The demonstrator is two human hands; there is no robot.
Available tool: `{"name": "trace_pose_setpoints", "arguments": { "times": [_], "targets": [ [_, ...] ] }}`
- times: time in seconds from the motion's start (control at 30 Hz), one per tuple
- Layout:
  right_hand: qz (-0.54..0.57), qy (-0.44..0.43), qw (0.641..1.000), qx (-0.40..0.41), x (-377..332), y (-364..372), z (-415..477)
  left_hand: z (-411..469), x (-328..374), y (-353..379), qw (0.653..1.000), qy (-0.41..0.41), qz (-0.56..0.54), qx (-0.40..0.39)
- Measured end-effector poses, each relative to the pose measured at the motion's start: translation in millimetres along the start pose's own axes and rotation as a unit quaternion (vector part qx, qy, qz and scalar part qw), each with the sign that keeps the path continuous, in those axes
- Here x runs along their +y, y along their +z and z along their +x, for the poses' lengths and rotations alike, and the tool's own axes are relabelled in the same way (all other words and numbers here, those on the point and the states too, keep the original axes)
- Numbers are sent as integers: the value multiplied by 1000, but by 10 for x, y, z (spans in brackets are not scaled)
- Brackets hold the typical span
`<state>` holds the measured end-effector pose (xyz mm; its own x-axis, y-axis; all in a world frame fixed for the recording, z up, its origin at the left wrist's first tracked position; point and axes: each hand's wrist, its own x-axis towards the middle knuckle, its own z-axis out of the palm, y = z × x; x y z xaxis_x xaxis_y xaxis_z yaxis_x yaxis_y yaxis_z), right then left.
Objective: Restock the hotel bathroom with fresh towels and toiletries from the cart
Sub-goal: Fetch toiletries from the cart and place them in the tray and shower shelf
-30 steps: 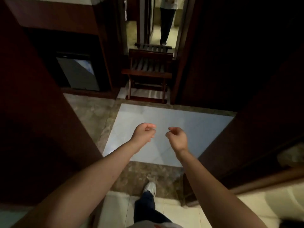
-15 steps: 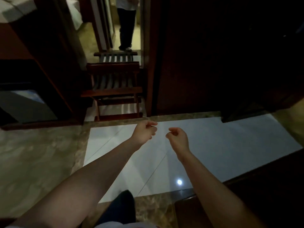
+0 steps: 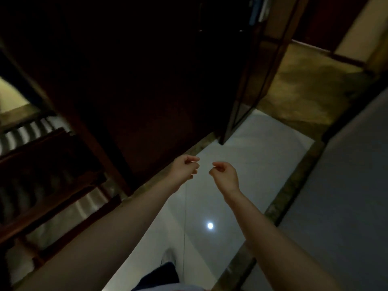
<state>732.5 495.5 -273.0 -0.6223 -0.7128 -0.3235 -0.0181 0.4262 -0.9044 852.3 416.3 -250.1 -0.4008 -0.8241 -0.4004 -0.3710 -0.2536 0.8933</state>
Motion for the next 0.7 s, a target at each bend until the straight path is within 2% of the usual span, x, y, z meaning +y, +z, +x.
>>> {"name": "trace_pose_setpoints", "arguments": {
  "times": [0.13,0.37,0.7],
  "targets": [
    [43,28,995,87,-244,-179,502,667,416,208,996,19,38,-76],
    [75,69,973,205,-291,-758,1309,1586,847,1035,981,28,59,-184],
    [95,93,956,261,-555,-2158,3056,3040,1907,2664,967,30,74,-241]
  ]
}}
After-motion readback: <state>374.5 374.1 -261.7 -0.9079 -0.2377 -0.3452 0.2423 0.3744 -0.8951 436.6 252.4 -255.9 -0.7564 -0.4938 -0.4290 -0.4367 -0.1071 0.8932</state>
